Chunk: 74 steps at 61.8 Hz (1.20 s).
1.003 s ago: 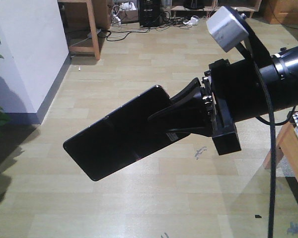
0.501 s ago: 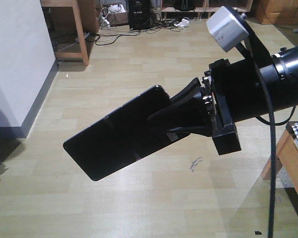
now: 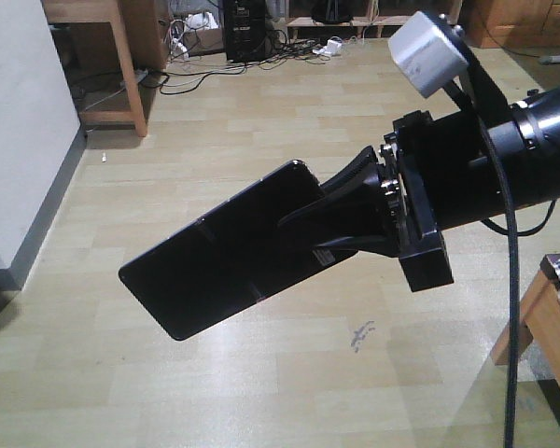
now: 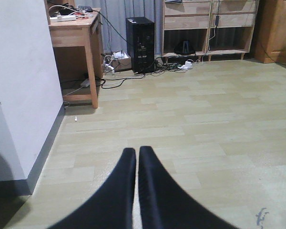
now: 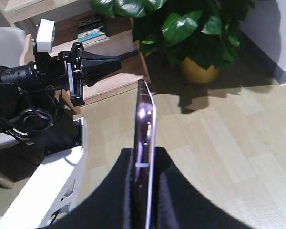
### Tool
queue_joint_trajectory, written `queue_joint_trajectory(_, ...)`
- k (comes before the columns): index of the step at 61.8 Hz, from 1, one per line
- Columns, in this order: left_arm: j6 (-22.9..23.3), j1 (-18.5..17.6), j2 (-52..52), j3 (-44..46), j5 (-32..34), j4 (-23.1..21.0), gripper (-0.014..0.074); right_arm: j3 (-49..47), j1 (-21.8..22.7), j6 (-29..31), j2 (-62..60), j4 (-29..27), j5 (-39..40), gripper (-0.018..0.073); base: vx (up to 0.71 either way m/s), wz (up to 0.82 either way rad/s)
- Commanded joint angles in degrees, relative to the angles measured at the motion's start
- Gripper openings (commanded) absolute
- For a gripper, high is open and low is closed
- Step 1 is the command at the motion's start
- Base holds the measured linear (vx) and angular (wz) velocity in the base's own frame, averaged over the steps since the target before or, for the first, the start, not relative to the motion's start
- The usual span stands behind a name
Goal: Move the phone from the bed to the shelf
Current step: 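Keep the phone held in the right gripper while driving across the floor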
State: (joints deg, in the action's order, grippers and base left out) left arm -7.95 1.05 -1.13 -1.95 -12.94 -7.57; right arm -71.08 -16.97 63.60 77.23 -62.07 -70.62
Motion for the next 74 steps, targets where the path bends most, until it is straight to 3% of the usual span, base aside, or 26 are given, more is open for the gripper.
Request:
queue_joint_trajectory(1,0.22,-0.16,-0.29,-0.03,3.89,-0.34,0.0001,-1.53,0.1,0.22,-1.92,-5.07,-3.27,-0.0004,0.25,-0.05)
queue_joint_trajectory(74,0.22,-0.16,-0.29,-0.03,3.89,-0.34,0.0001,-1.53,0.1,0.22,-1.92,-5.07,-3.27,-0.0004,0.32,0.0)
